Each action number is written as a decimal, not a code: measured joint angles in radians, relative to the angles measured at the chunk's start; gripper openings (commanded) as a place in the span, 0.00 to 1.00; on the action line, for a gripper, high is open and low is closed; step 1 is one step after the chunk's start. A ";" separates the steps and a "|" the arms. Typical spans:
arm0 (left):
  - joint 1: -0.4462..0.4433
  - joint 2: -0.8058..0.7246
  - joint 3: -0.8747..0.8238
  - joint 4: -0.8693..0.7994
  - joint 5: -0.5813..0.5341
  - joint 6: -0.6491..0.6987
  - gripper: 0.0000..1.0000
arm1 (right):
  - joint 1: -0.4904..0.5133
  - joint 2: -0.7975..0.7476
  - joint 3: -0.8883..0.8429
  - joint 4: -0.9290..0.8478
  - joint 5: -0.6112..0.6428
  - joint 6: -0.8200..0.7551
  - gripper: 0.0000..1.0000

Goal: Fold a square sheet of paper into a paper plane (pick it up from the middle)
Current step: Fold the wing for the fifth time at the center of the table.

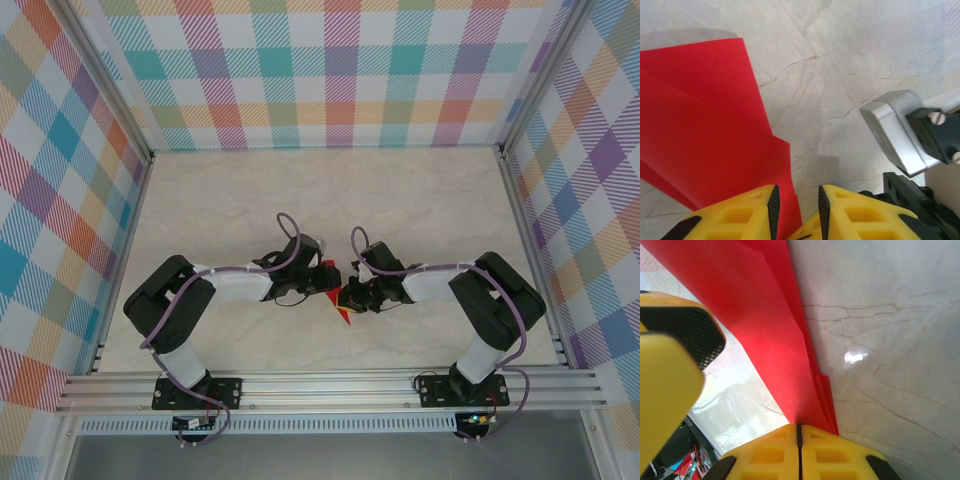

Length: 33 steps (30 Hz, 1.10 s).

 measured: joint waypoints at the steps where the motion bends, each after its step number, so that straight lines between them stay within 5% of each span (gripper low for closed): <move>1: 0.000 0.000 -0.003 0.001 0.000 0.001 0.27 | 0.000 0.000 0.000 0.000 0.000 0.000 0.07; 17: 0.039 0.069 -0.021 0.057 0.026 0.001 0.19 | 0.000 -0.007 -0.013 0.011 0.006 0.000 0.03; 33: 0.098 0.079 -0.007 0.055 0.079 0.027 0.23 | 0.000 -0.013 -0.023 0.024 0.016 0.000 0.03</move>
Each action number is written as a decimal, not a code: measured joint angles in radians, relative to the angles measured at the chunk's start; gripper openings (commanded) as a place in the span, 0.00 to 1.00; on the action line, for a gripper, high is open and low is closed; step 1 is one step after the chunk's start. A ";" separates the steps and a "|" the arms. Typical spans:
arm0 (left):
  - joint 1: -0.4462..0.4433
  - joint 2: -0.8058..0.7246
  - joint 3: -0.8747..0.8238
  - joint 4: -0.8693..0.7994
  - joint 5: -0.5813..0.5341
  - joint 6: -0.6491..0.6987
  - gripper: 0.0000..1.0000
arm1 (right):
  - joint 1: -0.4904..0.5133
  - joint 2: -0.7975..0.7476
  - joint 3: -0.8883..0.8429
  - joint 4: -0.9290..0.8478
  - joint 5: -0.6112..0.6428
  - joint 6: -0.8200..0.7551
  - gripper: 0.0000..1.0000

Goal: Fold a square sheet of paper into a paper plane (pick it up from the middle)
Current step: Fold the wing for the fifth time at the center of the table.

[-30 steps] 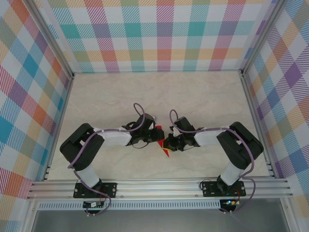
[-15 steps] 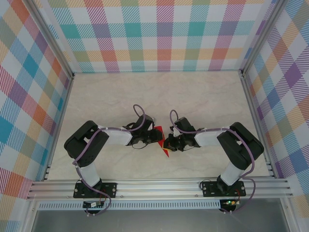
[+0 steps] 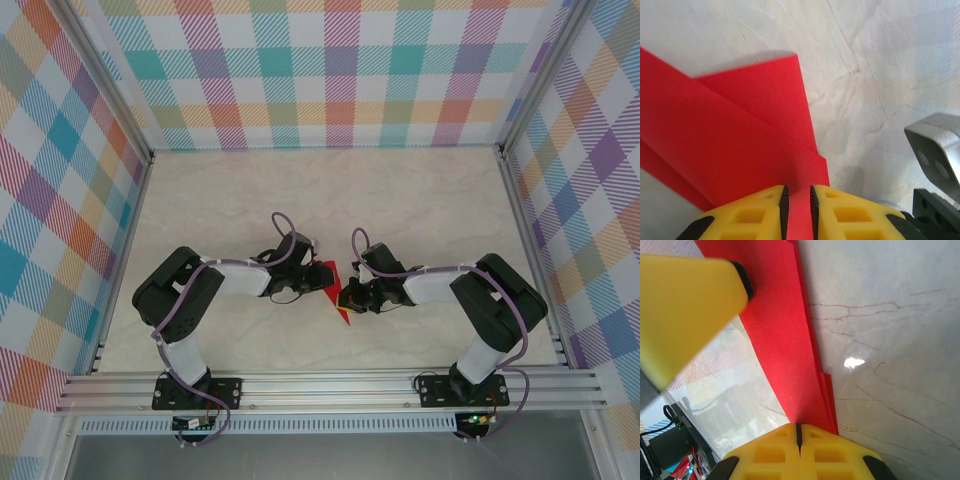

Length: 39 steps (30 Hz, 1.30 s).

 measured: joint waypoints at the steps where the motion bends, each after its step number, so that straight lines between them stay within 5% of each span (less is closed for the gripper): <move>1: 0.007 0.004 0.004 0.000 0.001 0.001 0.23 | 0.000 0.000 0.000 0.000 0.000 0.000 0.03; 39: 0.196 0.074 0.128 -0.105 0.096 0.132 0.26 | 0.002 -0.010 -0.015 0.021 0.007 0.000 0.03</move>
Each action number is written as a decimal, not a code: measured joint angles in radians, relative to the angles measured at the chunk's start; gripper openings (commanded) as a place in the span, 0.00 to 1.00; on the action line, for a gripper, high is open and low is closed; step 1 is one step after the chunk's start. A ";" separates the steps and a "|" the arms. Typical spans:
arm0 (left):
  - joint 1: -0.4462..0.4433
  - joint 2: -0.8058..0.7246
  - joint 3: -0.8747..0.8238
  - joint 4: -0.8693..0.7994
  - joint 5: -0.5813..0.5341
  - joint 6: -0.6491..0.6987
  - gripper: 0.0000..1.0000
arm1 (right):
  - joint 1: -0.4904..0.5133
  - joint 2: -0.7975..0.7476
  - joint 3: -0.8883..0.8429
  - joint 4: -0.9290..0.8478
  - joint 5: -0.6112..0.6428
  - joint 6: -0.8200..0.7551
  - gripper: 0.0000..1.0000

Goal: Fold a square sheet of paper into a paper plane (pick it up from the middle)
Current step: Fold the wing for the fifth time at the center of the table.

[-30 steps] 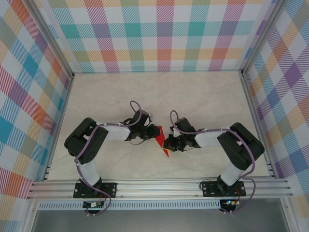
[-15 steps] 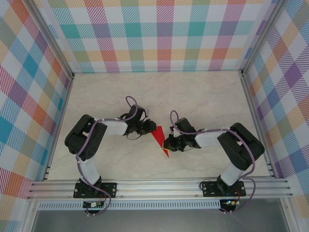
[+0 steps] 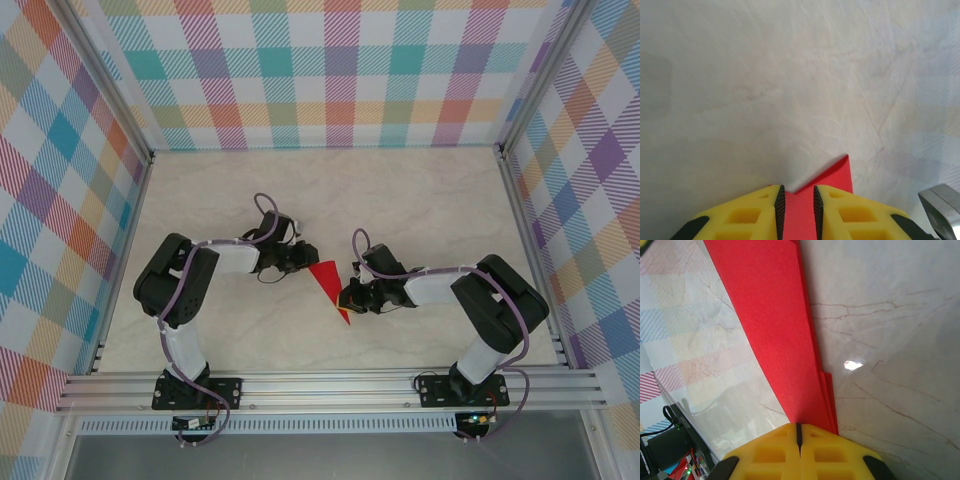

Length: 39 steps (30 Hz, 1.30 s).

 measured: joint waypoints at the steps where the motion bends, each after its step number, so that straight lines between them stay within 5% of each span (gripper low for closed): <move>1: 0.007 0.000 0.007 -0.007 -0.008 0.005 0.26 | 0.000 0.000 0.000 0.000 0.000 0.000 0.03; 13: 0.016 -0.114 0.032 -0.085 -0.018 0.013 0.27 | 0.000 0.000 0.003 -0.003 -0.004 0.000 0.03; 19: -0.057 -0.227 0.003 -0.065 -0.016 -0.036 0.25 | 0.000 0.000 0.006 -0.009 -0.003 0.001 0.03; 26: -0.171 -0.125 -0.027 -0.016 -0.015 -0.090 0.24 | 0.000 0.000 0.008 -0.011 -0.003 0.004 0.03; 39: -0.180 -0.010 -0.037 0.042 -0.026 -0.115 0.21 | 0.000 -0.039 0.047 -0.108 -0.008 0.003 0.07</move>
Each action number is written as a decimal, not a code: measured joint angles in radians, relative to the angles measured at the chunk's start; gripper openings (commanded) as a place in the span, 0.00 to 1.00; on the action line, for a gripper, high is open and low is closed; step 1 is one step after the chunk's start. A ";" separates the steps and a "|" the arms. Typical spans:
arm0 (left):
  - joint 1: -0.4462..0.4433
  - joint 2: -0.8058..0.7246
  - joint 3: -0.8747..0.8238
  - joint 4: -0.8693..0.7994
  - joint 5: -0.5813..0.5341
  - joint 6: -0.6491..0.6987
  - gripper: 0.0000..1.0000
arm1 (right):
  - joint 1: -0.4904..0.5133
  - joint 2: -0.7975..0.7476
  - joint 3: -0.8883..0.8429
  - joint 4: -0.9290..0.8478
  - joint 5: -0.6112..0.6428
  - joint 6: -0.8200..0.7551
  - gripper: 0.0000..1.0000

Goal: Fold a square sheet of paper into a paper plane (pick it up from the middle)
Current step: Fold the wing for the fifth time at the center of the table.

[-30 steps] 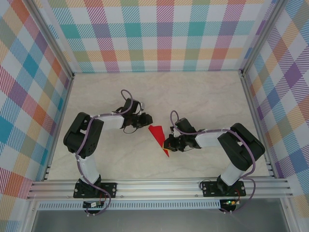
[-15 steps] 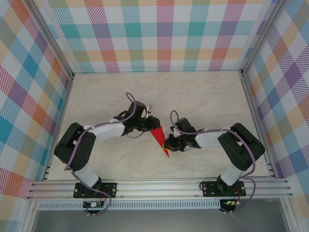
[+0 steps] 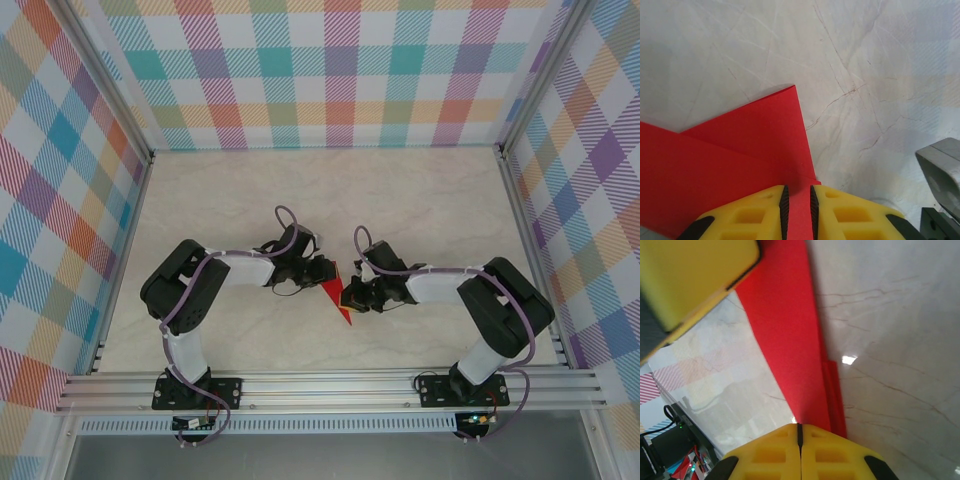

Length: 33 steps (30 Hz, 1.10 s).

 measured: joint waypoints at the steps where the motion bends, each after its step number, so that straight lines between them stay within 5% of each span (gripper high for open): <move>1: 0.000 0.000 -0.002 0.003 0.000 0.000 0.21 | 0.000 0.000 0.013 -0.007 -0.003 0.000 0.07; 16: 0.000 0.000 -0.008 0.014 -0.005 0.000 0.21 | -0.005 0.110 0.055 0.034 -0.050 -0.004 0.09; 33: 0.000 0.000 -0.008 0.013 -0.008 0.001 0.20 | -0.005 -0.051 -0.152 0.072 -0.114 -0.055 0.10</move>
